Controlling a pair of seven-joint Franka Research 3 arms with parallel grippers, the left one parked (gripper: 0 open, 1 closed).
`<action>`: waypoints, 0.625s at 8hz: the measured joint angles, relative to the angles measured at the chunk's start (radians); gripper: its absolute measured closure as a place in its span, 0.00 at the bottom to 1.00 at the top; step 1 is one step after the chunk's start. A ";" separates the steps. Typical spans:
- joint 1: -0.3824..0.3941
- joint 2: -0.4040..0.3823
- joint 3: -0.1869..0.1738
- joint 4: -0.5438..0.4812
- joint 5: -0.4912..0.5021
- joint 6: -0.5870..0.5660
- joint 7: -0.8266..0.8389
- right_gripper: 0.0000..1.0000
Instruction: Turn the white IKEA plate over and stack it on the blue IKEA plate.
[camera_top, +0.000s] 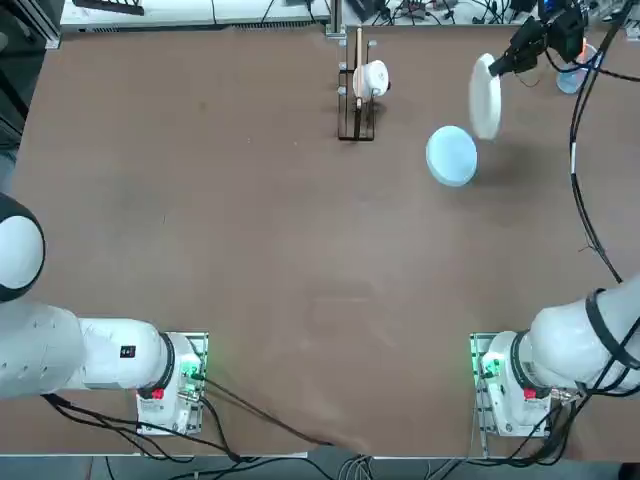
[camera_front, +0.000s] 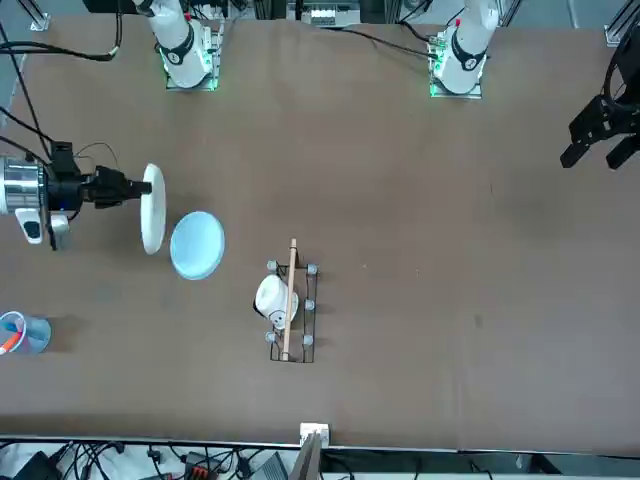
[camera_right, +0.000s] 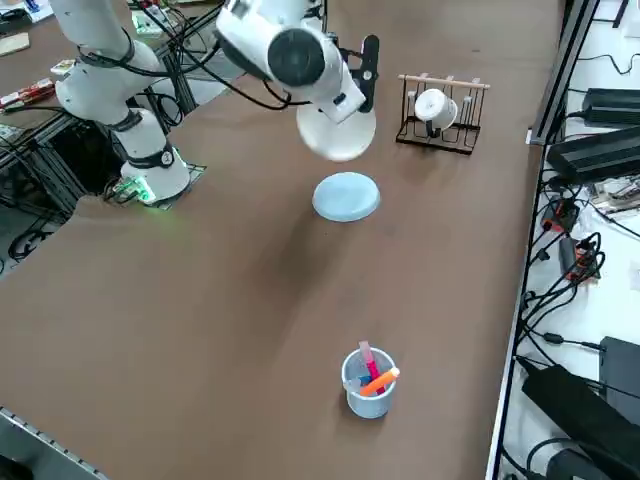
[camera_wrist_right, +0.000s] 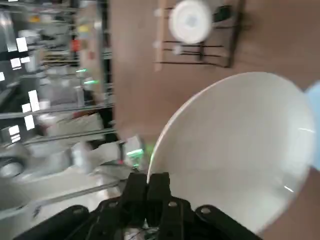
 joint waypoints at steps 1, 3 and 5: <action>-0.017 0.035 0.000 -0.003 0.065 -0.087 -0.071 0.97; -0.045 0.144 -0.001 -0.014 0.136 -0.256 -0.318 0.97; -0.049 0.287 -0.001 -0.019 0.157 -0.331 -0.622 0.97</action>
